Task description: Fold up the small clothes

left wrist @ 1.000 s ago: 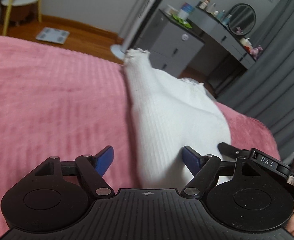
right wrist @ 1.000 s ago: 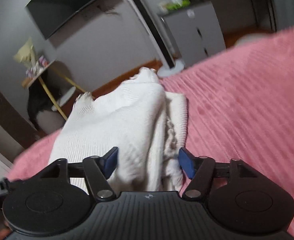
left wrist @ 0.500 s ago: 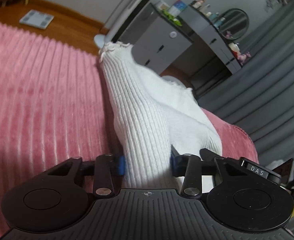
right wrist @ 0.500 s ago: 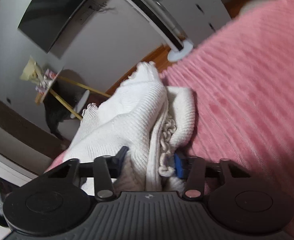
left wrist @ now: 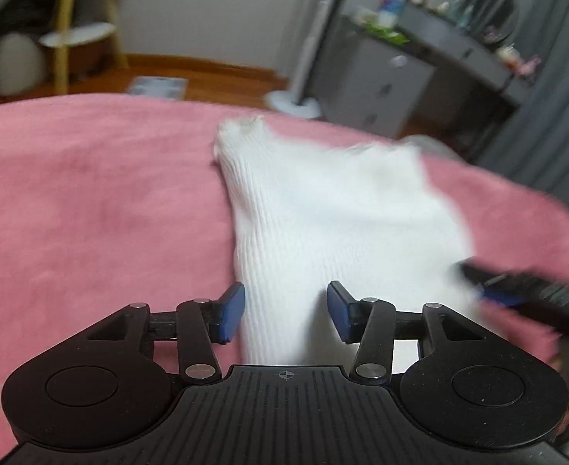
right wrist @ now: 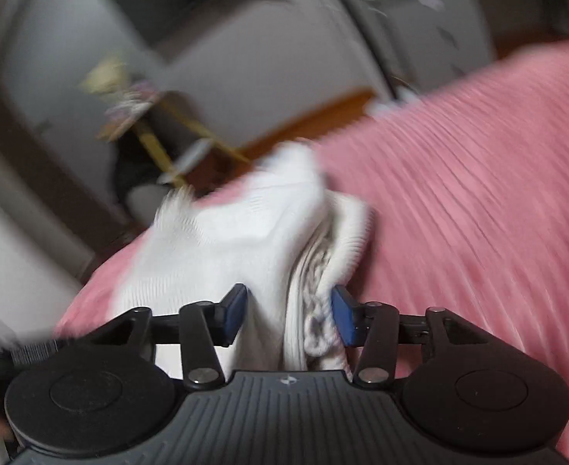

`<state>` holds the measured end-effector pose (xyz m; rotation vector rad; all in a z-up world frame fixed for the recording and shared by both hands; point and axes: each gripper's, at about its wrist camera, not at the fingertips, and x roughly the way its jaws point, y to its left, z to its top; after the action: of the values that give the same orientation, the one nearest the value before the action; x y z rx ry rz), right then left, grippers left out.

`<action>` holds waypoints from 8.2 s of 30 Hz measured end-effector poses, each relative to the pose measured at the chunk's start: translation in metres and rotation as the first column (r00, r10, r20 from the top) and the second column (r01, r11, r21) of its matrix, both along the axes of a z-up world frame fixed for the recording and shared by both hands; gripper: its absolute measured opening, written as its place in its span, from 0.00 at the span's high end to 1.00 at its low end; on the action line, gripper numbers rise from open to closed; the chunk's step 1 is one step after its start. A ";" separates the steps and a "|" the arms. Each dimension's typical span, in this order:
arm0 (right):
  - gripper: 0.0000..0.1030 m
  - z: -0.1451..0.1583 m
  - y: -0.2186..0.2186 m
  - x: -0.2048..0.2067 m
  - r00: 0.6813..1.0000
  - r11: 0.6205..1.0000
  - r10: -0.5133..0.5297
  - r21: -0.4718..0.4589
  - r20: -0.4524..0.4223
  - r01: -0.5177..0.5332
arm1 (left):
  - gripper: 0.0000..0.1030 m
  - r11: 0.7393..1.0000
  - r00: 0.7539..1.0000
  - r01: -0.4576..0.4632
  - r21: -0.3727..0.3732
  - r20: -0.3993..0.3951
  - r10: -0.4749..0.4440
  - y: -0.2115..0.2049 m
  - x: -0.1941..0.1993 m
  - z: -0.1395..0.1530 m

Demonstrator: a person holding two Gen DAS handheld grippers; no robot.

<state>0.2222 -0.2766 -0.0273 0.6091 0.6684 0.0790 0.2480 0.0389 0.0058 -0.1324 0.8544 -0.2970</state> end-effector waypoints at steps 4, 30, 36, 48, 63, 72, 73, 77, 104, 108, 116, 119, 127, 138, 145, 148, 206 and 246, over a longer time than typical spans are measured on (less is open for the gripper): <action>0.54 0.026 0.007 -0.025 0.989 0.985 -0.112 -0.124 0.102 0.124 | 0.39 0.996 0.990 -0.090 -0.024 0.111 0.092 0.016 -0.011 0.020; 0.82 -0.019 0.079 0.037 0.979 0.803 0.057 -0.591 0.198 0.073 | 0.01 0.965 0.961 -0.245 0.096 0.154 0.229 -0.046 0.034 -0.036; 0.78 0.009 0.069 0.045 0.988 0.864 0.040 -0.501 0.149 0.041 | 0.01 0.961 0.959 -0.266 0.077 0.126 0.256 -0.024 0.015 -0.023; 0.87 0.012 0.087 0.119 0.958 0.762 0.285 -0.603 -0.015 -0.236 | 0.01 0.954 0.957 -0.239 0.181 0.212 0.200 -0.027 -0.002 -0.014; 0.42 0.029 0.051 0.027 0.979 0.875 0.094 -0.485 0.183 0.006 | 0.01 0.967 0.960 -0.255 0.015 0.120 0.251 0.009 -0.017 -0.010; 0.37 0.001 0.023 -0.083 0.995 0.980 0.065 -0.193 0.069 -0.051 | 0.01 0.975 0.977 -0.208 0.079 0.072 0.203 -0.003 -0.060 -0.018; 0.38 -0.001 0.025 -0.083 0.996 0.983 0.068 -0.172 0.058 -0.058 | 0.01 0.976 0.977 -0.205 0.080 0.071 0.199 -0.003 -0.067 -0.019; 0.58 -0.007 0.034 -0.079 0.997 0.987 0.077 -0.146 0.012 -0.074 | 0.01 0.973 0.980 -0.191 0.133 0.089 0.180 -0.007 -0.083 -0.028; 0.88 0.012 0.102 -0.074 0.975 0.779 0.134 -0.627 0.178 0.008 | 0.01 0.963 0.975 -0.214 0.166 0.097 0.200 -0.014 -0.074 -0.021; 0.95 -0.001 0.109 -0.056 0.981 0.753 0.133 -0.659 0.144 -0.006 | 0.01 0.965 0.976 -0.204 0.166 0.109 0.187 -0.019 -0.065 -0.019; 0.99 -0.031 0.109 -0.056 0.976 0.654 0.166 -0.756 0.141 -0.002 | 0.00 0.969 0.983 -0.152 0.195 0.136 0.126 -0.044 -0.043 -0.027; 1.00 -0.036 0.105 -0.058 0.974 0.659 0.165 -0.752 0.158 0.010 | 0.00 0.971 0.983 -0.143 0.193 0.143 0.116 -0.048 -0.040 -0.036; 1.00 -0.036 0.113 -0.061 0.976 0.633 0.170 -0.774 0.133 -0.004 | 0.00 0.984 0.988 -0.151 0.094 0.001 0.152 -0.027 -0.032 -0.036; 0.61 -0.015 0.041 -0.111 0.999 0.998 -0.012 -0.068 -0.031 0.010 | 0.00 0.965 0.982 -0.179 0.194 -0.029 0.188 -0.012 -0.102 -0.037; 0.68 -0.043 0.016 -0.100 0.992 0.931 -0.098 0.346 -0.082 0.120 | 0.00 0.946 0.986 -0.158 0.282 -0.006 0.167 -0.028 -0.107 -0.037; 0.92 -0.040 0.016 -0.094 0.991 0.948 -0.112 0.289 -0.077 0.129 | 0.00 0.950 0.984 -0.171 0.260 -0.013 0.180 -0.027 -0.107 -0.031; 0.04 0.066 0.102 -0.149 0.979 0.851 -0.037 -0.521 -0.199 -0.074 | 0.00 0.901 0.989 -0.122 0.415 -0.030 0.147 -0.038 -0.144 0.032; 0.04 0.075 0.103 -0.156 0.983 0.845 -0.028 -0.530 -0.182 -0.074 | 0.00 0.903 0.989 -0.128 0.409 -0.009 0.145 -0.037 -0.151 0.043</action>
<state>0.0665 -0.1733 0.0479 0.0628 0.8353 -0.1435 0.0972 0.0022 0.0483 0.1930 0.9242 0.0210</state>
